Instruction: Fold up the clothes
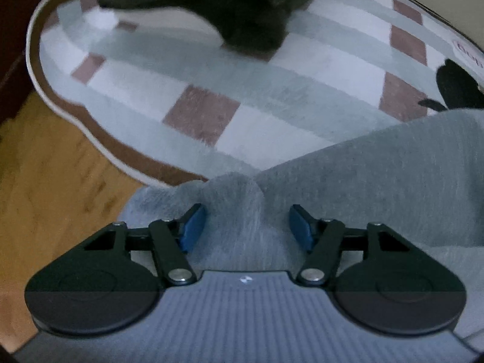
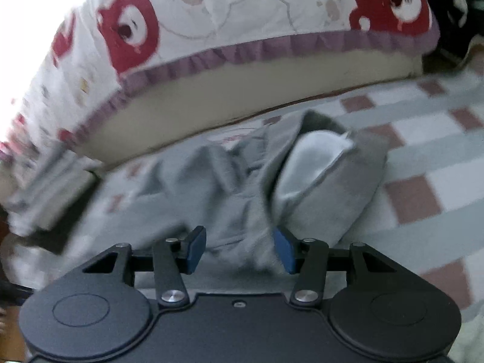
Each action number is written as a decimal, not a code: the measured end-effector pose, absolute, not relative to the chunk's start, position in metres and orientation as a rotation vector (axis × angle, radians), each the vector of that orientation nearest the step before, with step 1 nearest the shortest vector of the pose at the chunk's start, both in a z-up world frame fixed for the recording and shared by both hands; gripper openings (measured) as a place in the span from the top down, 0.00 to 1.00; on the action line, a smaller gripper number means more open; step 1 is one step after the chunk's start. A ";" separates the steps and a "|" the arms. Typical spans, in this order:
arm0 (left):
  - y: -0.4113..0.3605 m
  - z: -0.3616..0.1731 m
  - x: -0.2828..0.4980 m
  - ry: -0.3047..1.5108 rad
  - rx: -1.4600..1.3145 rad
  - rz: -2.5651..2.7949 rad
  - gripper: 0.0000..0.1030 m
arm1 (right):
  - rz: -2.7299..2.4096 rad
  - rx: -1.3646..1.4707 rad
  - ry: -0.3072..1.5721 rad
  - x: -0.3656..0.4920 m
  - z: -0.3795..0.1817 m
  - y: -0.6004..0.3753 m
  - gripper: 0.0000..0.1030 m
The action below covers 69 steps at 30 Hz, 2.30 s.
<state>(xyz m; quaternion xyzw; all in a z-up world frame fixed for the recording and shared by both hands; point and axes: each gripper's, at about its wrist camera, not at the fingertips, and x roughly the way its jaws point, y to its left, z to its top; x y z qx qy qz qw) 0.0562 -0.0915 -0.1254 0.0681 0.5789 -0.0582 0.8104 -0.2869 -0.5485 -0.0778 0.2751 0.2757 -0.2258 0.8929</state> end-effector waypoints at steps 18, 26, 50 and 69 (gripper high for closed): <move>-0.112 -0.094 0.054 0.728 0.156 -0.220 0.98 | -0.435 0.597 0.385 -0.255 -0.008 -0.645 0.94; -0.143 -0.045 0.087 0.455 0.231 -0.236 0.98 | -0.664 0.479 0.169 -0.348 0.116 -0.704 0.94; -0.158 -0.119 0.110 0.814 0.167 -0.335 0.95 | -0.827 0.580 0.524 -0.397 -0.038 -0.723 0.42; -0.169 -0.118 0.078 0.855 0.143 -0.465 0.93 | -0.469 0.563 0.569 -0.316 -0.076 -0.616 0.42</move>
